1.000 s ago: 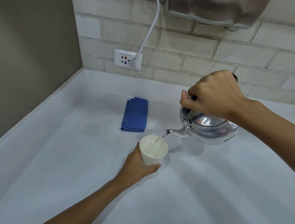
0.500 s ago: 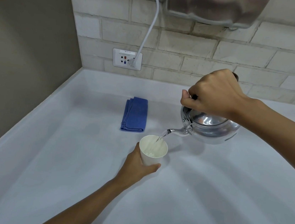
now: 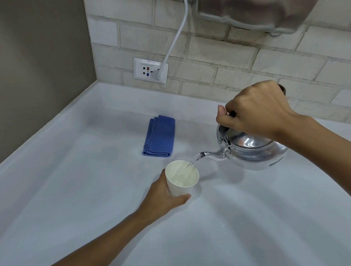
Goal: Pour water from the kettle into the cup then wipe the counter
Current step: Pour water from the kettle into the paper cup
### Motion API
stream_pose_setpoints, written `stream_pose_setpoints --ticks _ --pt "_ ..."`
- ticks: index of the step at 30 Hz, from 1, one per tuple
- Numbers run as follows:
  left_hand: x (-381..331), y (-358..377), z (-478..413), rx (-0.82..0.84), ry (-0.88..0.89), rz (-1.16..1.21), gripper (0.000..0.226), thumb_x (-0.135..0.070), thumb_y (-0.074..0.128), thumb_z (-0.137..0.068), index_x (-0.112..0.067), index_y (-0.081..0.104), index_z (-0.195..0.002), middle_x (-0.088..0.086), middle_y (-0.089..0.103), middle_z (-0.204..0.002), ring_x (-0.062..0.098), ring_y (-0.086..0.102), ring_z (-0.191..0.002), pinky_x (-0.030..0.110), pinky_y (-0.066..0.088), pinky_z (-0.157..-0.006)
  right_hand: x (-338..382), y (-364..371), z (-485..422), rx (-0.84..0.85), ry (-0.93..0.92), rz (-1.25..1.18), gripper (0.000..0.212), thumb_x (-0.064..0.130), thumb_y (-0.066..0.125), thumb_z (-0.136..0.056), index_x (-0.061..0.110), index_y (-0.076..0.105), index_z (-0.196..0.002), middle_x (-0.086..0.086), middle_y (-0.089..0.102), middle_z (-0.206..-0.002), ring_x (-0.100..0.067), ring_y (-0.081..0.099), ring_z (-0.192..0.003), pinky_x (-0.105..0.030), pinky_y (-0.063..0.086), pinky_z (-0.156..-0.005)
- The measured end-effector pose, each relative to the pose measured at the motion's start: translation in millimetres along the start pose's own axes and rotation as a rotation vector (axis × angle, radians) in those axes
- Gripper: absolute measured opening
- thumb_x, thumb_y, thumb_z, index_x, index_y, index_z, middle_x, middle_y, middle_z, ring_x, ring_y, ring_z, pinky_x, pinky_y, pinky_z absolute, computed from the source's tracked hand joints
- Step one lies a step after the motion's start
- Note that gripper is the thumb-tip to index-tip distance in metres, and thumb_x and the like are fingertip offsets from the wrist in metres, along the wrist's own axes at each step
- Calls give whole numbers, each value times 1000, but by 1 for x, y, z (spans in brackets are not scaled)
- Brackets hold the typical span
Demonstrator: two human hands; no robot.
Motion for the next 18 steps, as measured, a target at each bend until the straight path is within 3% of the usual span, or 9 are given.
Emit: stream_pose_setpoints --ticks 18 --pt "0 0 0 0 -4 4 68 -33 82 -60 -38 39 -112 -25 53 -101 -8 51 -95 -3 39 -68 0 -1 0 4 -1 -7 46 27 33 -81 12 32 -38 -4 20 -36 -17 17 -37 -14 8 -51"
Point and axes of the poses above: each hand's wrist, its own z-axis away from the middle knuckle, its own y-axis out of the palm, x = y × z, the point moved 7 cm from there along -z, towards the middle knuckle
